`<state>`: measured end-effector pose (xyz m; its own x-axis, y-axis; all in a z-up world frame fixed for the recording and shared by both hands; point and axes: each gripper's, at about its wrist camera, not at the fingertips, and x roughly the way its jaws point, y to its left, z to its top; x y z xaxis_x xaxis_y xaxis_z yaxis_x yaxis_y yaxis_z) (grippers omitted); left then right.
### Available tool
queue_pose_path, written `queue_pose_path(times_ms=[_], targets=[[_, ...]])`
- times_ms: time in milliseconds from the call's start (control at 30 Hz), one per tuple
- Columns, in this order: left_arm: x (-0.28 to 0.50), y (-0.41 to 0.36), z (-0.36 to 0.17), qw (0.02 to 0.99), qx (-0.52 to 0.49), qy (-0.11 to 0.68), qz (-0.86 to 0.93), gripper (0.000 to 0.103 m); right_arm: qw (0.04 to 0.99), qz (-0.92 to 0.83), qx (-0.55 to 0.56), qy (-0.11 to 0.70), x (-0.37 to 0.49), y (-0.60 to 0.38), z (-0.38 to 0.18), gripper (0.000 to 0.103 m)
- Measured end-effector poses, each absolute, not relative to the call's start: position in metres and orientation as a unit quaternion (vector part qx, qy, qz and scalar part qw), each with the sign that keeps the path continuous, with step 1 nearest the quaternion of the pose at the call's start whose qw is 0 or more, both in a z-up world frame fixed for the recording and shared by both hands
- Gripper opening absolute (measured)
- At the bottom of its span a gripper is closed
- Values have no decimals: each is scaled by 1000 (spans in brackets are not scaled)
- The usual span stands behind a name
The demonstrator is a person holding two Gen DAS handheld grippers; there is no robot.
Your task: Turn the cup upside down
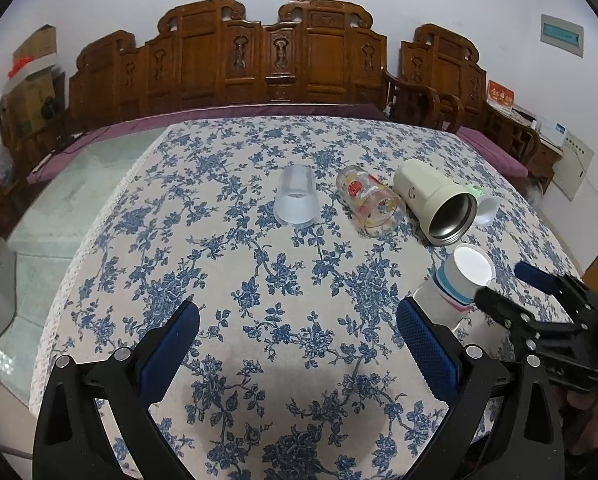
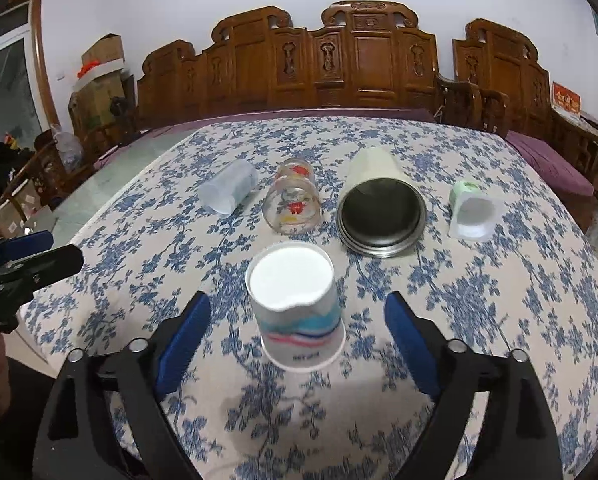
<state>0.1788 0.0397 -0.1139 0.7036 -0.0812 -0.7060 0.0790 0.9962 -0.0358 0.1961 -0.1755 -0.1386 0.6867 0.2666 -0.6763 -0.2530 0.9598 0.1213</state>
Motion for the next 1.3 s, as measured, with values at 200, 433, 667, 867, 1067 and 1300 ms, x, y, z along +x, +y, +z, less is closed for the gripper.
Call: queue_pose_path(times_ms=[200, 433, 667, 867, 1067, 1300], targets=[[163, 24, -105, 925, 15, 379, -35, 95, 918, 130, 24, 373, 178, -196, -133, 100], [141, 8, -101, 922, 22, 384, -32, 95, 920, 116, 32, 373, 156, -221, -122, 100], [119, -8, -85, 927, 35, 371, -31, 95, 924, 113, 42, 362, 134, -235, -101, 100], [95, -16, -60, 937, 38, 346, -36, 95, 935, 116, 44, 332, 108, -240, -70, 100], [69, -21, -28, 950, 30, 308, -39, 95, 949, 120, 33, 290, 83, -241, -33, 100], [42, -24, 4, 963, 26, 266, -34, 95, 961, 124, 31, 247, 56, -241, 3, 100]])
